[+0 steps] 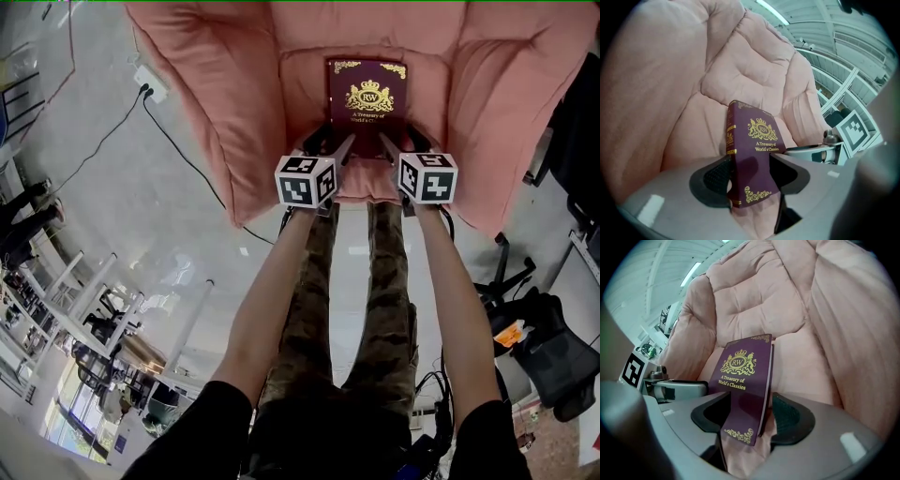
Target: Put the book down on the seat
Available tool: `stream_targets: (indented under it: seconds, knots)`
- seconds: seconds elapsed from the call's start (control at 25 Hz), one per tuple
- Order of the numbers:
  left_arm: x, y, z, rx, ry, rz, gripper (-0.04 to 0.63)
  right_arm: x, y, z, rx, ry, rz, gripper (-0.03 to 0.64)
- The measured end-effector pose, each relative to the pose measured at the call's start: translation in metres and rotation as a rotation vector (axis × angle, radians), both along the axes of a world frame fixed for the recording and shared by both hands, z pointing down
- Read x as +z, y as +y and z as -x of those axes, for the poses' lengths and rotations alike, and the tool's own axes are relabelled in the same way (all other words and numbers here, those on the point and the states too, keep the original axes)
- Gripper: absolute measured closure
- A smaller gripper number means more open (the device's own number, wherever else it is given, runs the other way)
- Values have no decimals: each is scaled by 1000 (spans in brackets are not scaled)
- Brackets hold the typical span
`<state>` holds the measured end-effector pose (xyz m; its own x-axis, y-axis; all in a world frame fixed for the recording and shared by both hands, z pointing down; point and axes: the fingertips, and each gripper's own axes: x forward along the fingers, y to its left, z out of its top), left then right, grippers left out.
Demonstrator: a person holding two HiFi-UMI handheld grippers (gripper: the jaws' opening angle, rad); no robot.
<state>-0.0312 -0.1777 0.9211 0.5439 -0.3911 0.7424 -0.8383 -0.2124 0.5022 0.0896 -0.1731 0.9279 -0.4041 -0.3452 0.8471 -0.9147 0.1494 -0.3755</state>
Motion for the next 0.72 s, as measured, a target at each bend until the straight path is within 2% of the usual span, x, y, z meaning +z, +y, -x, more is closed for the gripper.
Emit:
stream_targets:
  seconds: [0.44, 0.72]
  knots:
    - [-26, 8, 0, 9, -9, -15, 347, -29, 12, 3, -15, -13, -27, 360]
    - [-60, 11, -8, 53, -15, -42, 351, -63, 10, 5, -71, -23, -70, 373]
